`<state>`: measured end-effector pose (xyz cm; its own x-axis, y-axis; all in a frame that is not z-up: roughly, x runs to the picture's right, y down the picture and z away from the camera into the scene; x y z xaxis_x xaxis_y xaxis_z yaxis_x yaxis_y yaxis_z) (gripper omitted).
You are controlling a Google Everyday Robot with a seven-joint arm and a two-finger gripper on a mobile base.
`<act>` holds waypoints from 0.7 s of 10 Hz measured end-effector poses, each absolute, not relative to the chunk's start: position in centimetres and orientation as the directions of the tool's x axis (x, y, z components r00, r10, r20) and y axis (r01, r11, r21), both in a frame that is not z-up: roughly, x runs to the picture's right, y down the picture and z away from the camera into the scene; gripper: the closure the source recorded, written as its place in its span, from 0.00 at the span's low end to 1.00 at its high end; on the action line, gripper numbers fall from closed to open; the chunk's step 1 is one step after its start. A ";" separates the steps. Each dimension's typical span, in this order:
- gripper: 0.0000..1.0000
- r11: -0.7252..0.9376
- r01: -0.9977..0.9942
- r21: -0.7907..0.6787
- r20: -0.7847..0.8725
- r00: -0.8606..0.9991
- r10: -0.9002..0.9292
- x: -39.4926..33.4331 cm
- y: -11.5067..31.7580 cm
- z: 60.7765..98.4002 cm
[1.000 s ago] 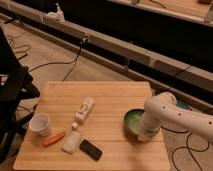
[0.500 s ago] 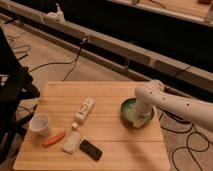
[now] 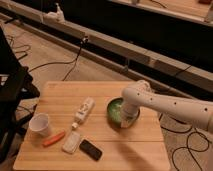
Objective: Drag the ceramic bowl in a circle
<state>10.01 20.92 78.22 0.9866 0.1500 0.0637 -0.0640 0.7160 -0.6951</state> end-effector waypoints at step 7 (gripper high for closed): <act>1.00 0.622 -0.301 -0.722 -0.226 0.954 0.199 19.0 26.3 73.8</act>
<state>19.02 26.35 73.79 0.9536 0.1993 -0.2258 -0.3012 0.6224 -0.7224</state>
